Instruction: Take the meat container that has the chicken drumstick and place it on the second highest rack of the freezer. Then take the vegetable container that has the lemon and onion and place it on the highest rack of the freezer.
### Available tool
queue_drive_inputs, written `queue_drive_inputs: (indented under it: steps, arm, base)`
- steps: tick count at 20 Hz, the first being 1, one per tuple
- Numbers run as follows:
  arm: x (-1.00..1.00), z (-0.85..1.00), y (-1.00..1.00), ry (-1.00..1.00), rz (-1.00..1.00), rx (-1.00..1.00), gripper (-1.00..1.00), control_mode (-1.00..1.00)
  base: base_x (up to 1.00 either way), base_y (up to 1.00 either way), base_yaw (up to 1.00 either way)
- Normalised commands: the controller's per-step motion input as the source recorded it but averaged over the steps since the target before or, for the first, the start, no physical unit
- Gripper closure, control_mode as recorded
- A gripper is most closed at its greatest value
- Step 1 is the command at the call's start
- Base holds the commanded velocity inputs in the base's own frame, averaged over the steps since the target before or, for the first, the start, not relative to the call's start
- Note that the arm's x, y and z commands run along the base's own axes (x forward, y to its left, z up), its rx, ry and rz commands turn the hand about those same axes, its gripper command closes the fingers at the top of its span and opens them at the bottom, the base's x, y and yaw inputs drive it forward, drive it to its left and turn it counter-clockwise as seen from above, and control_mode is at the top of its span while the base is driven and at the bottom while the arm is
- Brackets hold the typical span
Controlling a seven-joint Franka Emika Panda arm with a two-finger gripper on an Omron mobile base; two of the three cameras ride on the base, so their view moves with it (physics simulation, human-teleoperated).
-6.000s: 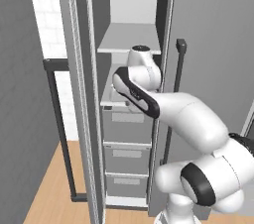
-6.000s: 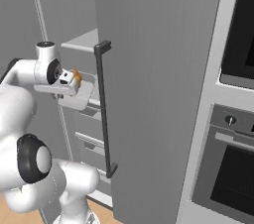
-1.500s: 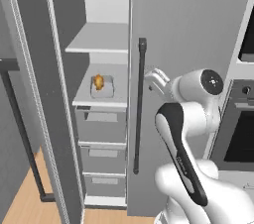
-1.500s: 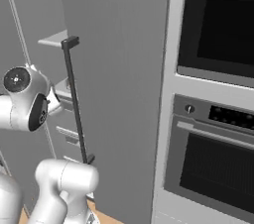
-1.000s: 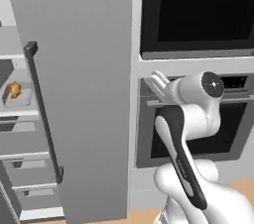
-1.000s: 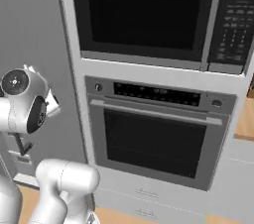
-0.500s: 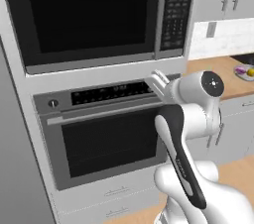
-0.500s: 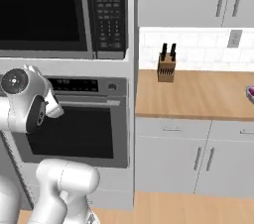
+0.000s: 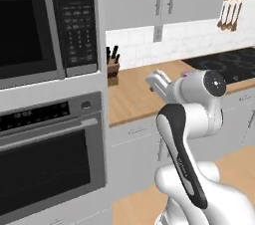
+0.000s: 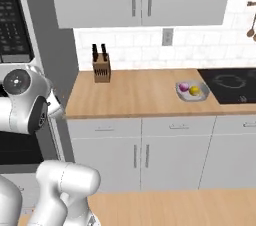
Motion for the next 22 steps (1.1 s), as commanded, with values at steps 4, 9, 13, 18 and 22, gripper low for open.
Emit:
queue_drive_inputs:
  steps: [4,9,13,18,22]
  arm:
    - [0.0,0.0,0.0,0.0,0.0,0.0,-1.0,1.0]
    - [0.0,0.0,0.0,0.0,0.0,0.0,-1.0,1.0]
    - [0.0,0.0,0.0,0.0,0.0,0.0,-1.0,1.0]
    - [0.0,0.0,0.0,0.0,0.0,0.0,-1.0,1.0]
    - [0.21,-0.2,-0.5,0.07,-0.01,0.1,-1.0,-1.0]
  base:
    - [0.93,-0.87,-0.09]
    - [0.91,-0.79,0.05]
    - [0.86,-0.69,0.18]
    - [0.3,-0.42,0.21]
    - [0.0,-0.31,0.04]
